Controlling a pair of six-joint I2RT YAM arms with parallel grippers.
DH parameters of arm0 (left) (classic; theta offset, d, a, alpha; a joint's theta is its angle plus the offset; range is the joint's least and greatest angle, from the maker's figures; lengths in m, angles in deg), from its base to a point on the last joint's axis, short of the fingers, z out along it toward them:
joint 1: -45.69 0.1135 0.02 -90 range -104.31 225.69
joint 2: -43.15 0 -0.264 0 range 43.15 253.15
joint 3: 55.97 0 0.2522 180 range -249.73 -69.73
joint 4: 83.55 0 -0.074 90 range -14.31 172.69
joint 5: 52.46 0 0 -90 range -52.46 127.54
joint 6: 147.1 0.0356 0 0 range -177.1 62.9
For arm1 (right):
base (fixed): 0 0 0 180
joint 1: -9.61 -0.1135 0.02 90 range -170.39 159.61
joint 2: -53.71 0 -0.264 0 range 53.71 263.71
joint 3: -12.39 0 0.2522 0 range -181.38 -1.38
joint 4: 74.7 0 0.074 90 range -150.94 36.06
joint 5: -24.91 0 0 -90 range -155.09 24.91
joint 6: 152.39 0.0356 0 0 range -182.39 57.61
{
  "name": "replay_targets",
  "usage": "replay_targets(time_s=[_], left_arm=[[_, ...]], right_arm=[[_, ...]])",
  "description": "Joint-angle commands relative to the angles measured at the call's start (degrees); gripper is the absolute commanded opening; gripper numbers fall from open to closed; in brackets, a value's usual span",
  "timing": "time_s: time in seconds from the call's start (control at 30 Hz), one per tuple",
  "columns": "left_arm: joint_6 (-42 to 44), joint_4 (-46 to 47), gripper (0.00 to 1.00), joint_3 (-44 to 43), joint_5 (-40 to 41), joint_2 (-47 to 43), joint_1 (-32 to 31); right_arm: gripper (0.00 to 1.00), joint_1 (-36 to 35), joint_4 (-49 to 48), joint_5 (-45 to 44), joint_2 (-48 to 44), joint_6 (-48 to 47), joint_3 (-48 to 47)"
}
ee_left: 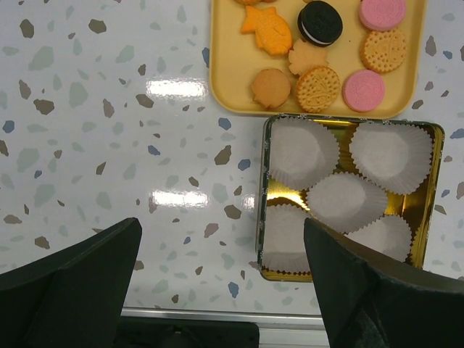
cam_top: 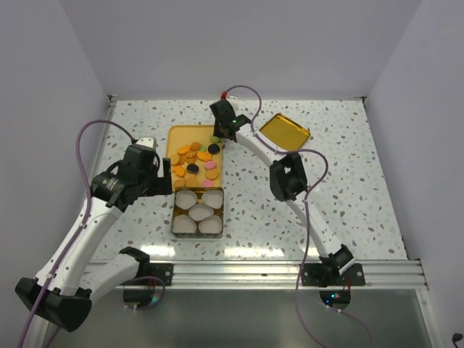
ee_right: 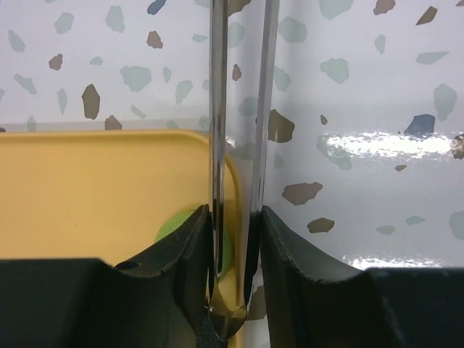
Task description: Pack the cookies
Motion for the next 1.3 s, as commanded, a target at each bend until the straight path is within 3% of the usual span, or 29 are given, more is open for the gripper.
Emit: replay_targets(time_s=[0.0,0.3,0.67,0.83,1.13,1.27], left_arm=[[0.57,0.45,1.0,-2.83,1.24,0.47,-0.37],[-1.19,2.2,1.0,-6.52,0.45,3.19,-0.28],[-7.17,12.83,1.0,-9.6,-10.71,9.44,-0.19],[-7.78,16.35,1.0,-11.71,-10.54,12.52,-0.19],[-9.44,18.2,1.0,-8.38,-11.06,9.53,-0.19],[-11.9,24.59,1.0,-3.99,-18.34,6.99,-0.19]], right_arm=[[0.29,2.28,1.32,-2.97,-6.15,-2.53,1.88],[0.25,4.48,1.23,-0.42,-24.34,-8.85,12.94],[0.21,4.57,3.43,22.05,-49.39,-8.96,37.89],[0.24,4.48,2.46,29.63,-60.54,-5.88,48.53],[0.32,3.07,8.52,32.89,-65.58,-8.16,54.7],[0.33,1.15,8.35,35.26,-66.89,-7.55,55.93]])
